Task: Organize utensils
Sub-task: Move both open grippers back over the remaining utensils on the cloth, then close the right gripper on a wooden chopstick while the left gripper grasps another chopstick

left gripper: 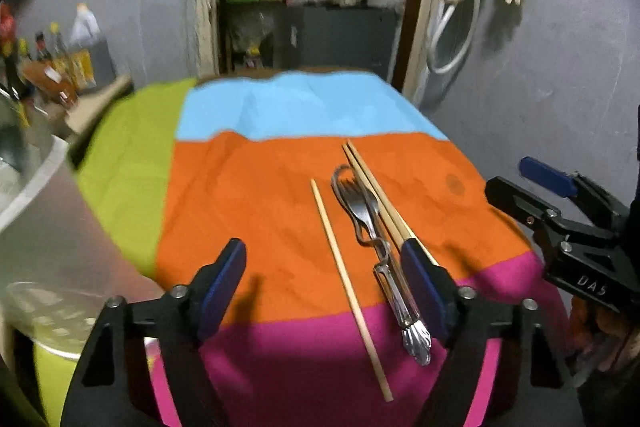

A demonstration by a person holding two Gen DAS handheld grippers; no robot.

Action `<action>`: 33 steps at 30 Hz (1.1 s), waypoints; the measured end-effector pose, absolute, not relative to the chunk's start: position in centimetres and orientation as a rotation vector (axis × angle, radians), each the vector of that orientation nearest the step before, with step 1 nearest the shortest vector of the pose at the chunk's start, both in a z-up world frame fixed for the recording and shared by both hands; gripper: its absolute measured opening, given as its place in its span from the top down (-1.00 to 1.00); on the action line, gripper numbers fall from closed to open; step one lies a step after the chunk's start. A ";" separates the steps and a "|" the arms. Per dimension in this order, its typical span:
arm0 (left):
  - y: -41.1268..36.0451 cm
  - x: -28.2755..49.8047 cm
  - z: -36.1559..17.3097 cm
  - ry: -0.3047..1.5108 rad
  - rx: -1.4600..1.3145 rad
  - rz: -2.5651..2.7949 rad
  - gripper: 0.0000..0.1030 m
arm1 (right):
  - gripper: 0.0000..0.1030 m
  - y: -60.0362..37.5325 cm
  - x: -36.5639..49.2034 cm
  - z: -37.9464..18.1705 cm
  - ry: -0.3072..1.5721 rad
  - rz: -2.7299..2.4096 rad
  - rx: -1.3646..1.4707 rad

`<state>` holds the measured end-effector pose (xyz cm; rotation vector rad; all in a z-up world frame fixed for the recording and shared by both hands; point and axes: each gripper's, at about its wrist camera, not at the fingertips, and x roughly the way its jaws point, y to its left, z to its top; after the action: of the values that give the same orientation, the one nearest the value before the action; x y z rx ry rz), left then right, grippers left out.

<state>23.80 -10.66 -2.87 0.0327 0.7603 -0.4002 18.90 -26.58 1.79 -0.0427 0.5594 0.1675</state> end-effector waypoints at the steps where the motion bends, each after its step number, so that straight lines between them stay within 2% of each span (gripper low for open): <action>1: -10.6 24.4 -3.3 0.789 0.018 -0.409 -0.22 | -0.27 -26.5 19.2 1.5 0.578 0.172 -0.042; 8: -10.6 26.9 -5.1 0.908 -0.037 -0.426 0.18 | 0.15 -26.5 20.9 -0.2 0.694 0.176 -0.042; 11: -10.8 27.7 -5.6 0.941 -0.030 -0.424 0.40 | 0.25 -26.0 21.5 -0.7 0.733 0.190 -0.060; 14: -10.7 28.1 -5.7 0.936 -0.034 -0.416 0.57 | 0.25 -25.5 22.0 -1.1 0.765 0.210 -0.076; 33: -9.5 28.7 -6.0 0.940 -0.102 -0.459 0.70 | 0.26 -22.5 22.9 -2.7 0.863 0.295 -0.175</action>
<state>28.72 -9.55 -6.05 -0.1021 0.9404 -0.4592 22.89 -22.55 -2.73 -0.1754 0.8635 0.2953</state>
